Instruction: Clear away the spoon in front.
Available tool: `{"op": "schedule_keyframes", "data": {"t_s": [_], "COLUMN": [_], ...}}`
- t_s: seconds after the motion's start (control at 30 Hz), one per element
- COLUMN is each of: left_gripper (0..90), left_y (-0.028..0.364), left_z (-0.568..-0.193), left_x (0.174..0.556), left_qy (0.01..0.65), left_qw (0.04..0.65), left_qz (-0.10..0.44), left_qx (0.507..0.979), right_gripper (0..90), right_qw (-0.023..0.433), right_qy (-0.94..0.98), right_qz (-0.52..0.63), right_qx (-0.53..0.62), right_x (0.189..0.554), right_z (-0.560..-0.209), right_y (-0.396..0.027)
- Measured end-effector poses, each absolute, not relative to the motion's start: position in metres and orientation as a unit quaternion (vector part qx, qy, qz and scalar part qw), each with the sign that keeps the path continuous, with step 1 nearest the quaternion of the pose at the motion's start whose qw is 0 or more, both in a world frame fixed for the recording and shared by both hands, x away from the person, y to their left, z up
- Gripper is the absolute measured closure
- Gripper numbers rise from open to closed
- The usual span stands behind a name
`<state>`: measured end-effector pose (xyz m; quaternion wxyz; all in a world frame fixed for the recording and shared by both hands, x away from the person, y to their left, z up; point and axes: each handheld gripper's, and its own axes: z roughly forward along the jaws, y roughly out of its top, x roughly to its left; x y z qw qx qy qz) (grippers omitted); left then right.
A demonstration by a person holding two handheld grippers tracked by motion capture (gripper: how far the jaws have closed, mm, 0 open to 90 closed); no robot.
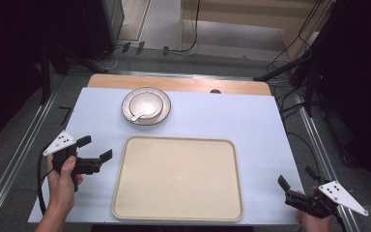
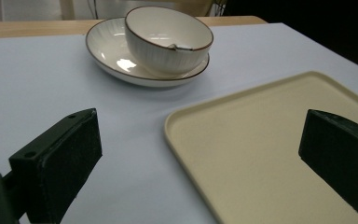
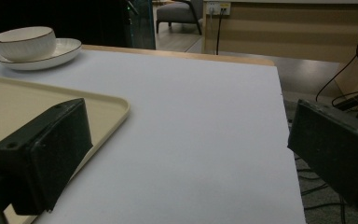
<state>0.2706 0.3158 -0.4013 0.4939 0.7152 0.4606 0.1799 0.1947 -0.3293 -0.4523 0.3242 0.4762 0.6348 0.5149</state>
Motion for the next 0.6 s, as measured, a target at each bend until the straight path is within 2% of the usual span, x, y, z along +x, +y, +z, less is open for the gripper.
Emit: {"op": "schedule_keyframes", "data": {"t_s": [0.1,0.6], "left_gripper": [0.0,0.0], "left_y": [0.308,0.278], "left_z": [-0.398,-0.388], "left_x": [0.281,0.325], "left_qy": [0.450,0.450], "left_qw": [0.497,0.495], "left_qz": [0.162,0.152], "left_qx": [0.724,0.728], "right_gripper": [0.0,0.0], "right_qw": [0.324,0.321], "right_qy": [0.636,0.635], "right_qz": [0.513,0.515], "right_qx": [0.477,0.477], "right_x": [0.195,0.196], "right_z": [-0.453,-0.454], "right_y": [-0.329,-0.330]}}
